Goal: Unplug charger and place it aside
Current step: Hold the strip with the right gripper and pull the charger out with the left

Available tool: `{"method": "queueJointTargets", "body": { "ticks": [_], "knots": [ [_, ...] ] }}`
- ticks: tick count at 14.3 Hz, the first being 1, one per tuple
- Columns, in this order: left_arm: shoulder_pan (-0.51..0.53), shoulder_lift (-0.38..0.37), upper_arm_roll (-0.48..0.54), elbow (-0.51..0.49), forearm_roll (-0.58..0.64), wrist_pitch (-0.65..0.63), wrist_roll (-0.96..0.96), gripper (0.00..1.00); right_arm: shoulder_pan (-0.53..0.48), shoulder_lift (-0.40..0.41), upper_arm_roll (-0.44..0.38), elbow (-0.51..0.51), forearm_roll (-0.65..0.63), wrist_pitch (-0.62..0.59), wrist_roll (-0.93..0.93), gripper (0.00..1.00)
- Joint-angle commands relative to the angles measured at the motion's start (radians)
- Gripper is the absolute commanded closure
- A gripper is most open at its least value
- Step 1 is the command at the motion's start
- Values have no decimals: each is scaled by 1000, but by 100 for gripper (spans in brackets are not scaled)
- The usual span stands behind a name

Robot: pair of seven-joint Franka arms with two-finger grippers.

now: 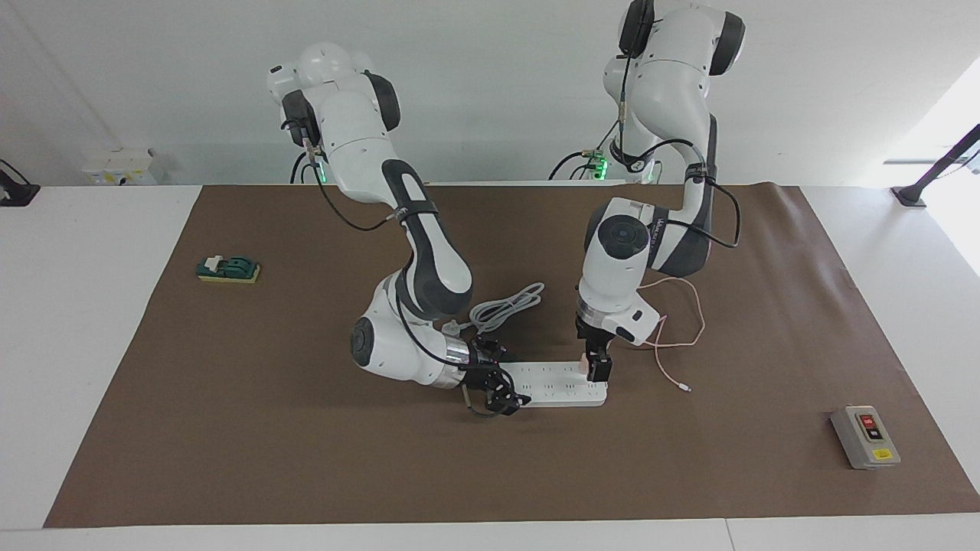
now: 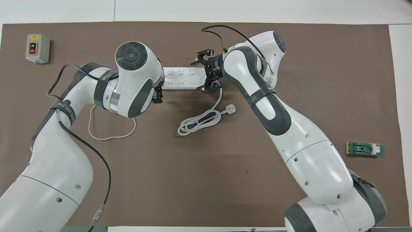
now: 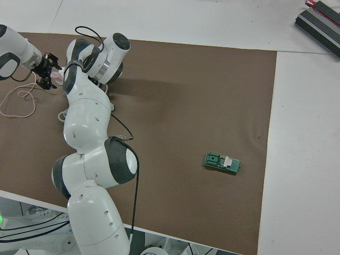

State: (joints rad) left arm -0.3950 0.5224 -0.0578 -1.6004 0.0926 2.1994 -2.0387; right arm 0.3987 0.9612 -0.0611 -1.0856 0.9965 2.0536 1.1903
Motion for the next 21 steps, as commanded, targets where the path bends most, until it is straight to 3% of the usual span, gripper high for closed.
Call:
{"method": "queueJointTargets", "body": {
  "ticks": [1,3,10,13,14,15,16,18,20,21],
  "knots": [
    [-4,16,12,24,18,5,-8,0,-14,62,-2,59,33,53,-14,0],
    [-4,18,12,24,18,5,-6,0,-24,85,-5,50,109,56,-2,0],
    [-4,76,13,103,19,-46,-5,0,-26,103,-6,52,114,68,74,0],
    [-4,79,13,106,18,-47,-5,5,-23,103,-6,50,111,72,74,0],
    [-4,79,13,106,19,-47,-5,7,-21,103,-6,49,110,82,74,9],
    [-4,79,13,105,18,-47,-3,9,-18,103,-6,44,111,94,74,35],
    [-4,79,13,105,19,-47,-3,11,-14,103,-6,43,111,99,74,47],
    [-4,77,13,105,19,-47,-2,25,-9,103,-6,43,111,102,74,47],
    [-2,77,15,106,19,-47,2,46,-9,103,-6,41,111,115,74,46],
    [-2,76,16,106,19,-49,11,73,-4,103,-6,41,111,117,74,46]
  ]
}}
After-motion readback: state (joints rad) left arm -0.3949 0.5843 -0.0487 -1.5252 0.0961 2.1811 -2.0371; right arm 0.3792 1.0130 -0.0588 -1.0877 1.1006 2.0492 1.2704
